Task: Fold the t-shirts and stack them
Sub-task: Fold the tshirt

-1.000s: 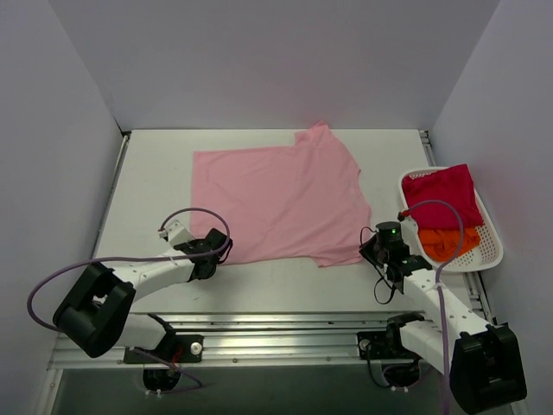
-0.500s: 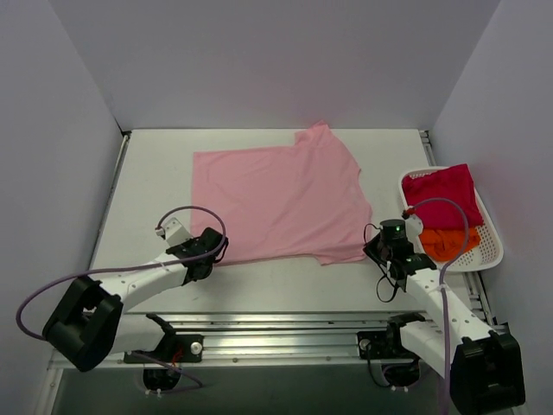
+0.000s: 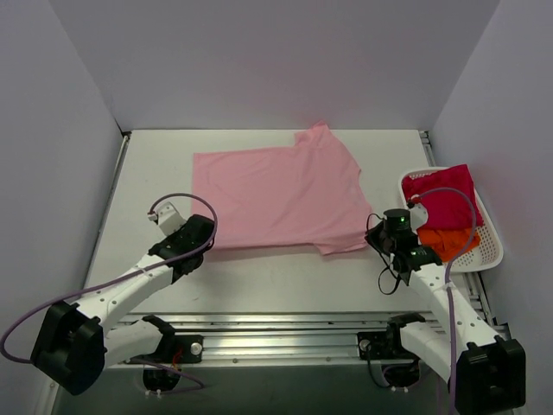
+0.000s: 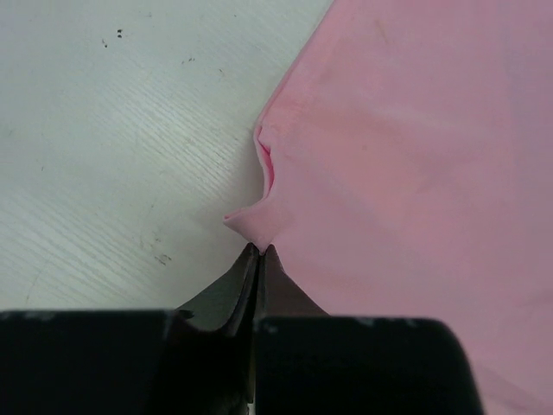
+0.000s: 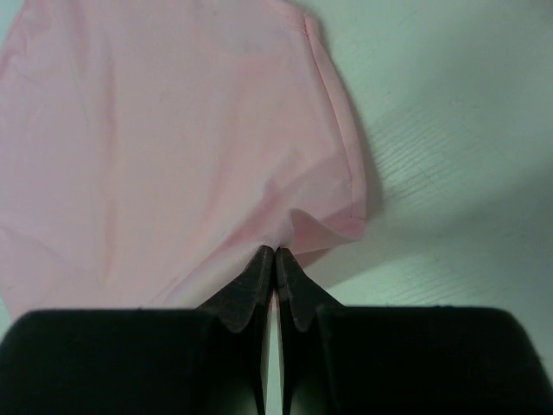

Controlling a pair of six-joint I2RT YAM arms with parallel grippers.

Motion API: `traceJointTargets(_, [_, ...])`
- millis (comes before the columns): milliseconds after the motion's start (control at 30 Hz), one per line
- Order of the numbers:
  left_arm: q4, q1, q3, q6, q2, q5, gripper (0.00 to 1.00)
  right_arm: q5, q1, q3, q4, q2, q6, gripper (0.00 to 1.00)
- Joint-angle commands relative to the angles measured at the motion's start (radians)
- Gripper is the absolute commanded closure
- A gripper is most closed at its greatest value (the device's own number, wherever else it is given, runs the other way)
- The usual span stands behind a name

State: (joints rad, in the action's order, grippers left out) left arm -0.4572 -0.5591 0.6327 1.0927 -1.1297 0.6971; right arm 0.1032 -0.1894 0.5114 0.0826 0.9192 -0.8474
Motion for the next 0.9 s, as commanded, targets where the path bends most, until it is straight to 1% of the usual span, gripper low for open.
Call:
traceJointTargets(0, [0.067,0.057,0.048,-0.088,0.016,-0.042,0.98,0.004,0.005,0.075,0.016,0.026,-0.013,1.00])
traceJointTargets(233, [0.156,0.154,0.093,-0.154,-0.036,-0.160,0.98,-0.014,0.004,0.183,0.013,0.110,-0.039,1.00])
traceJointTargets(333, [0.193,0.180,0.120,-0.172,-0.074,-0.203,0.98,-0.020,0.004,0.245,0.006,0.182,-0.051,1.00])
traceJointTargets(400, [0.210,0.195,0.139,-0.185,-0.120,-0.238,0.98,-0.019,0.004,0.304,-0.006,0.259,-0.055,1.00])
traceJointTargets(433, [0.224,0.205,0.165,-0.188,-0.139,-0.252,0.98,-0.014,0.004,0.326,-0.010,0.324,-0.064,1.00])
traceJointTargets(500, [0.250,0.237,0.189,-0.205,-0.212,-0.294,0.98,0.030,-0.002,0.393,-0.020,0.401,-0.076,1.00])
traceJointTargets(533, [0.277,0.245,0.215,-0.206,-0.276,-0.297,0.98,0.039,-0.007,0.418,-0.038,0.502,-0.094,1.00])
traceJointTargets(600, [0.307,0.292,0.251,-0.212,-0.355,-0.349,0.98,0.061,-0.012,0.495,-0.038,0.625,-0.114,1.00])
traceJointTargets(633, [0.336,0.306,0.272,-0.214,-0.396,-0.361,0.98,0.064,-0.012,0.595,-0.035,0.753,-0.120,1.00])
traceJointTargets(667, [0.345,0.323,0.329,-0.223,-0.488,-0.384,0.98,0.078,-0.016,0.657,-0.026,0.817,-0.125,1.00])
traceJointTargets(700, [0.351,0.361,0.367,-0.229,-0.537,-0.433,0.98,0.085,-0.018,0.721,-0.020,0.883,-0.118,1.00])
traceJointTargets(733, [0.345,0.376,0.410,-0.232,-0.585,-0.453,0.97,0.092,-0.019,0.860,-0.001,0.944,-0.107,1.00])
traceJointTargets(767, [0.339,0.393,0.499,-0.247,-0.681,-0.484,0.75,0.096,-0.016,0.947,0.047,1.071,-0.085,0.81])
traceJointTargets(800, [0.325,0.422,0.550,-0.255,-0.732,-0.519,0.51,0.137,-0.013,1.040,0.118,1.133,-0.084,0.63])
traceJointTargets(833, [0.261,0.436,0.597,-0.255,-0.772,-0.575,0.15,0.160,-0.013,1.121,0.222,1.209,-0.085,0.44])
traceJointTargets(867, [0.240,0.447,0.636,-0.257,-0.821,-0.596,0.02,0.176,-0.013,1.206,0.238,1.222,-0.084,0.08])
